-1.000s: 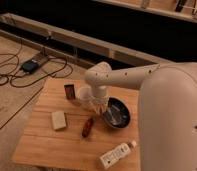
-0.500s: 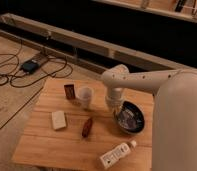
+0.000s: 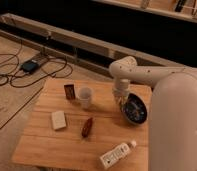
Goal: Drag the ceramic bowl in a circle
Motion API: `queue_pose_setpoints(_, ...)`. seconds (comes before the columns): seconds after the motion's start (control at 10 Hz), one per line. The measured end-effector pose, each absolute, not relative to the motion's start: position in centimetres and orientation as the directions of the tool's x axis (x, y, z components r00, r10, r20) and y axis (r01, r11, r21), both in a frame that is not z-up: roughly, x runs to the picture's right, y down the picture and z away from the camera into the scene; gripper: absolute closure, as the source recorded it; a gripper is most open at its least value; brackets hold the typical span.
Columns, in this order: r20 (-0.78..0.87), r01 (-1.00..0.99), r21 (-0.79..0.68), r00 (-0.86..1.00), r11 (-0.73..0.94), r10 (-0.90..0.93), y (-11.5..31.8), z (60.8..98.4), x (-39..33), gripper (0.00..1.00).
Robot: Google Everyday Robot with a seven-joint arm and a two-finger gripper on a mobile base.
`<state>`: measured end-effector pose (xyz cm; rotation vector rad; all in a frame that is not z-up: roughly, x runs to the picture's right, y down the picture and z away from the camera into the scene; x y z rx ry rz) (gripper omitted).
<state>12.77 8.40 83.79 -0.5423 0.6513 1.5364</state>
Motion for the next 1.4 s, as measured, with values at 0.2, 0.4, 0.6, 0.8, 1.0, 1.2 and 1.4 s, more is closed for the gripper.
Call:
queue_pose_setpoints(0.2,-0.684,-0.999,0.048,-0.022,0.015,0.729,7.4,85.2,10.7,1.0)
queue_pose_setpoints(0.4,-0.695,-0.998,0.011,0.031,0.054,0.718,7.6,86.1,8.7,1.0)
queue_pose_setpoints(0.6,-0.708,-0.997,-0.012,0.064,0.078,0.704,8.5,86.2,7.6,0.98)
queue_pose_setpoints(0.8,-0.71,-0.996,-0.003,0.064,0.087,0.701,9.3,86.0,7.8,0.78)
queue_pose_setpoints(1.0,-0.688,-0.997,0.012,0.047,0.076,0.724,8.9,85.6,8.0,0.57)
queue_pose_setpoints(1.2,-0.676,-0.998,0.015,0.035,0.062,0.736,8.7,85.5,8.2,0.45)
queue_pose_setpoints(1.4,-0.676,-0.998,0.014,0.039,0.066,0.736,8.6,85.5,8.1,0.45)
